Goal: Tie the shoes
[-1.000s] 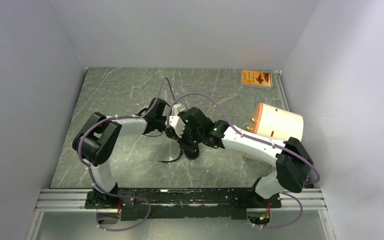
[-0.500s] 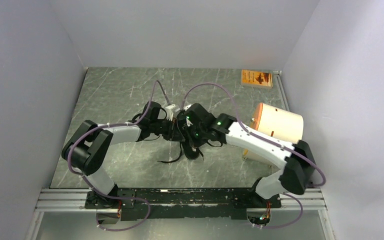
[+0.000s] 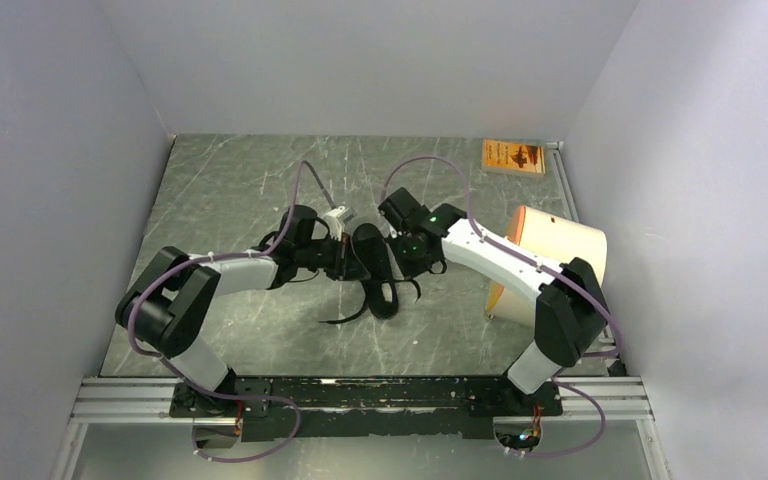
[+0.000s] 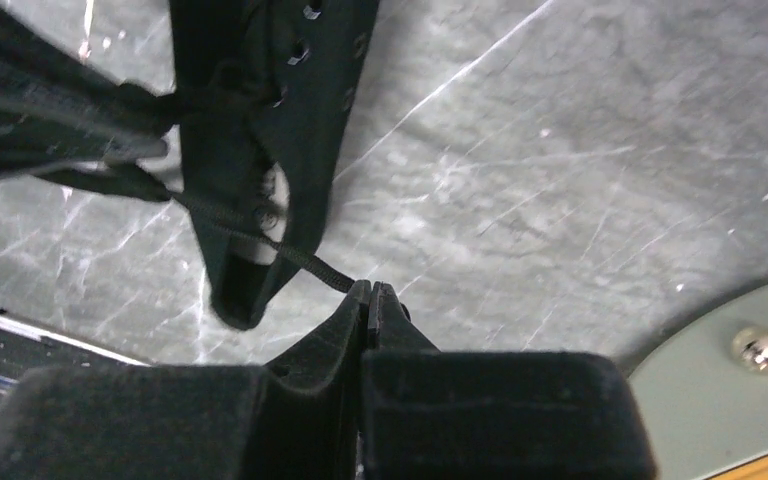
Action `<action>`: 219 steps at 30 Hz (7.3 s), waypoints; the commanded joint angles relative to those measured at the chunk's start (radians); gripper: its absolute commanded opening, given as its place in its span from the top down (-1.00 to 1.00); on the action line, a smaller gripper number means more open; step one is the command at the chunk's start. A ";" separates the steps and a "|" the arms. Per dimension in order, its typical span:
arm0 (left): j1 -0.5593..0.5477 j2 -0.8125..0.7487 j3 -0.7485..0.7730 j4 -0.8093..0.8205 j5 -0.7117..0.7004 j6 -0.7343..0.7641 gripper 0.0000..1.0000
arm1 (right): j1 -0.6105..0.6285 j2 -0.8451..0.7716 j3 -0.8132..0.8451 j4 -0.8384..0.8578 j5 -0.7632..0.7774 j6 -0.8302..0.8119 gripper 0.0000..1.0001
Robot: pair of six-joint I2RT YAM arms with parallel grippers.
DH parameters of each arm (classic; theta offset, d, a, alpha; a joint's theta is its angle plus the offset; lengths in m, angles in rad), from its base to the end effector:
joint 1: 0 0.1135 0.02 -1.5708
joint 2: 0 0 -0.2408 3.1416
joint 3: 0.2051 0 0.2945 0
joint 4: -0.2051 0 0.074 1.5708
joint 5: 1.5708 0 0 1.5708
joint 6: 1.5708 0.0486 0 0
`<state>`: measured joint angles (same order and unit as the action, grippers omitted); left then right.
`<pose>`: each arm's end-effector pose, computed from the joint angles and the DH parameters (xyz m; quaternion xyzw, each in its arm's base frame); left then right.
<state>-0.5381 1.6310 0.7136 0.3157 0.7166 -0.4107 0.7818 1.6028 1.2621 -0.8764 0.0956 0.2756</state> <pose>0.2830 -0.2061 0.0988 0.2158 0.8166 -0.4753 0.2463 0.2601 0.2517 0.1996 -0.2381 0.9541 0.0480 0.1755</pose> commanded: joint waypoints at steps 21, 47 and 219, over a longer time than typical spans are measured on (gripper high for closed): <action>-0.014 0.054 0.020 0.396 -0.001 -0.147 0.90 | -0.122 0.009 -0.028 0.148 -0.115 -0.073 1.00; -0.006 -0.057 -0.146 0.375 -0.061 -0.064 0.91 | -0.260 -0.064 -0.191 0.291 -0.396 -0.170 0.22; 0.023 0.146 0.104 0.069 0.130 0.051 0.71 | -0.240 -0.206 -0.535 0.911 -0.504 -0.193 0.26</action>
<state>-0.5186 1.7718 0.8001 0.3832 0.8452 -0.3874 0.5655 1.4216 0.6922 0.0944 -0.4484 0.1051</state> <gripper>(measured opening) 0.154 0.342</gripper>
